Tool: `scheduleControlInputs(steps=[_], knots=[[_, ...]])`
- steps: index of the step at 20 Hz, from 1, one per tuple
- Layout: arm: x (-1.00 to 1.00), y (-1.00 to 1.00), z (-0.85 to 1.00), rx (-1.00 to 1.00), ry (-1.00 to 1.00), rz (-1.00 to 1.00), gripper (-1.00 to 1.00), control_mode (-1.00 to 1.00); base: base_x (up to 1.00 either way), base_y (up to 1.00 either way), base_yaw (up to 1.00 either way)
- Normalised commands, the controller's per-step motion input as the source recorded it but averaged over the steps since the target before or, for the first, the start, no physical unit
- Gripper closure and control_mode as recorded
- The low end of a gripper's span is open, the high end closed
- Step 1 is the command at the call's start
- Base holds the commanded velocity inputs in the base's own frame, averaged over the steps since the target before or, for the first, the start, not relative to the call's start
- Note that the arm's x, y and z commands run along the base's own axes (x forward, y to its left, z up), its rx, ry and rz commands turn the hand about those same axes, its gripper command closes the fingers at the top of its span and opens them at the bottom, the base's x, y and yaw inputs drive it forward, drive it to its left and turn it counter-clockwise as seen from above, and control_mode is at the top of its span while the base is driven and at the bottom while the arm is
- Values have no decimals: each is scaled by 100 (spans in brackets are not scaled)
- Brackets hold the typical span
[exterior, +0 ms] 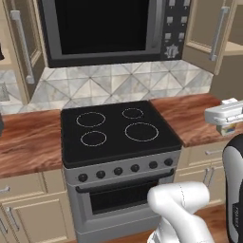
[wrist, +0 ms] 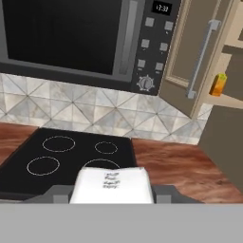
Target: Sort all alcoholic drinks to one cabinet, and non-alcoholic drinks to the other.
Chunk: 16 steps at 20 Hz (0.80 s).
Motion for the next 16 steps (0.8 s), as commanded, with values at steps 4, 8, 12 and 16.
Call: scheduleControlInputs(steps=[4,8,12,16], knots=[[0,0,0,0,0,0,100,100,-3,-34,4],[0,0,0,0,0,0,100,100,-3,-32,3],[0,0,0,0,0,0,100,100,-12,-38,3],[0,0,0,0,0,0,100,100,-13,-43,3]])
